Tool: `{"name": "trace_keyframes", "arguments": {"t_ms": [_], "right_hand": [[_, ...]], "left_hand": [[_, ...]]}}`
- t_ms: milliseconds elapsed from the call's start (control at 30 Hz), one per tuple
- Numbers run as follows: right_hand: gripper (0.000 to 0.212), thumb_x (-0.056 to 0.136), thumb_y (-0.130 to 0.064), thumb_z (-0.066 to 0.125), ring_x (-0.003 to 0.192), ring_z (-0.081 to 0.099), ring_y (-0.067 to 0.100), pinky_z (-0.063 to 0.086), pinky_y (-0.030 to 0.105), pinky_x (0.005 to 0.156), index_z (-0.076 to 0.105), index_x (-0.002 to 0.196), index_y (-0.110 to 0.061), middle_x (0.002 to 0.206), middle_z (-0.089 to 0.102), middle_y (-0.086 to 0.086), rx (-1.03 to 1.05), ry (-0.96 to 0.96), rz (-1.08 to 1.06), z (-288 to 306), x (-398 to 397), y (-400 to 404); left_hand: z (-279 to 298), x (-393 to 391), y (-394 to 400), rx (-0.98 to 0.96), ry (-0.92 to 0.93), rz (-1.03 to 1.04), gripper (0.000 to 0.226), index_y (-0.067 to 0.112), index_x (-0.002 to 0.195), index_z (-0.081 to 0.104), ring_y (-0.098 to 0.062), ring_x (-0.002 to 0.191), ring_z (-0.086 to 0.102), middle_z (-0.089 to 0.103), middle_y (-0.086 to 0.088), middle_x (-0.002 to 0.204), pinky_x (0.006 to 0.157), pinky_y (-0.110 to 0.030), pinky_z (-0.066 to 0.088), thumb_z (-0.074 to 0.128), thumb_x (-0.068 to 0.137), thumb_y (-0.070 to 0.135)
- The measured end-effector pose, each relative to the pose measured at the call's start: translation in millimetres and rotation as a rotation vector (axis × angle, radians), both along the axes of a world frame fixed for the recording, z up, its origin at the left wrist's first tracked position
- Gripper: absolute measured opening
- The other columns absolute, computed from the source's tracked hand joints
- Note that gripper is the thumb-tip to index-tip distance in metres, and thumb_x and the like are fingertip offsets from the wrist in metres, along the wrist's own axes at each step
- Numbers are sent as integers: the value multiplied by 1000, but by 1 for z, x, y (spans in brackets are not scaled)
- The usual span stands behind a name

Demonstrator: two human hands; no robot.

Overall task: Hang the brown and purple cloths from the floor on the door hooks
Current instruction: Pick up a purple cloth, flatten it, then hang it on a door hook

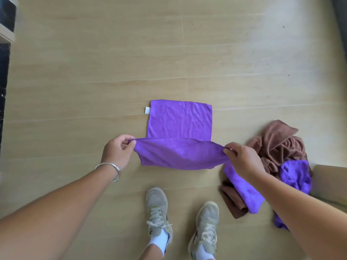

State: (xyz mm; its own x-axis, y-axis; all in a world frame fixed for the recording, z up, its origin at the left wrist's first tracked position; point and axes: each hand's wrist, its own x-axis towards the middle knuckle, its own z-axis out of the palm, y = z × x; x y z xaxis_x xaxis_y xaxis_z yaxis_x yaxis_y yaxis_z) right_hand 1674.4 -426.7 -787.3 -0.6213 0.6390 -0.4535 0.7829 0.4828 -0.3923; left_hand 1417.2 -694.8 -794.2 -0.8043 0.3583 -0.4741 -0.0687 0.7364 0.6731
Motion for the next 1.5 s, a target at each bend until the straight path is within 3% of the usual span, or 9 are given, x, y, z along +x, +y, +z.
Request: {"name": "trace_keyframes", "arguments": {"t_ms": [167, 400, 633, 733, 800, 1000, 1200, 1367, 1500], "right_hand": [[16, 93, -28, 53, 80, 54, 21, 34, 30, 65, 68, 92, -24, 88, 67, 0, 13, 68, -69, -56, -29, 29], [18, 93, -30, 52, 83, 56, 20, 38, 30, 67, 69, 90, -25, 89, 66, -2, 20, 165, -117, -146, -76, 89], [18, 92, -33, 55, 79, 58, 19, 47, 33, 67, 71, 89, -26, 81, 66, -5, 63, 159, -95, -233, -124, 149], [17, 91, -37, 56, 81, 59, 18, 49, 33, 67, 71, 88, -28, 83, 67, -6, 70, 107, -64, -265, -140, 169], [17, 91, -37, 56, 80, 59, 19, 48, 32, 66, 70, 88, -28, 82, 67, -6, 92, 95, -32, -283, -147, 177], [16, 91, -40, 54, 84, 58, 21, 44, 30, 64, 66, 88, -30, 85, 65, -6, 158, 12, 78, -312, -153, 192], [17, 91, -34, 53, 85, 59, 27, 37, 29, 63, 68, 91, -28, 92, 68, 2, 286, 11, 3, -312, -171, 206], [42, 87, -9, 46, 113, 54, 27, 42, 33, 86, 59, 124, -25, 126, 61, 3, 309, 214, -116, -313, -179, 206], [54, 80, -7, 62, 124, 47, 33, 39, 43, 101, 52, 133, -14, 140, 47, 11, 419, 329, 262, -312, -159, 181]], "left_hand": [[-55, -28, 25, 21, 39, 56, 6, 21, 89, 66, -4, 58, 61, 64, 9, 75, 56, -11, 44, 62, 89, 17], [-149, -79, 77, 54, 108, 50, 6, 21, 90, 67, 5, 46, 54, 61, 10, 69, 57, -20, 47, 63, 89, 17], [-247, -136, 141, -39, 79, -15, 4, 20, 88, 68, -24, 68, 63, 68, -5, 79, 75, -32, 52, 65, 87, 19], [-279, -154, 161, -55, 27, -11, 5, 16, 86, 69, -17, 59, 59, 64, -1, 74, 52, -19, 51, 65, 87, 15], [-294, -164, 168, -86, 72, -68, 13, 25, 77, 65, -14, 56, 59, 65, 2, 72, 48, -18, 44, 65, 87, 16], [-314, -194, 181, -163, 104, -227, 8, 18, 81, 65, -20, 56, 63, 68, -2, 75, 71, -31, 50, 63, 88, 16], [-321, -195, 208, -191, 246, -147, 13, 22, 75, 62, -11, 56, 65, 65, 8, 63, 54, -22, 41, 60, 88, 19], [-314, -184, 227, -3, 306, -59, 34, 26, 112, 59, -13, 90, 63, 62, 5, 116, 75, -27, 47, 58, 81, 10], [-299, -148, 201, 103, 534, -480, 51, 14, 132, 48, -23, 119, 53, 43, -10, 137, 102, -34, 41, 62, 83, 15]]}}
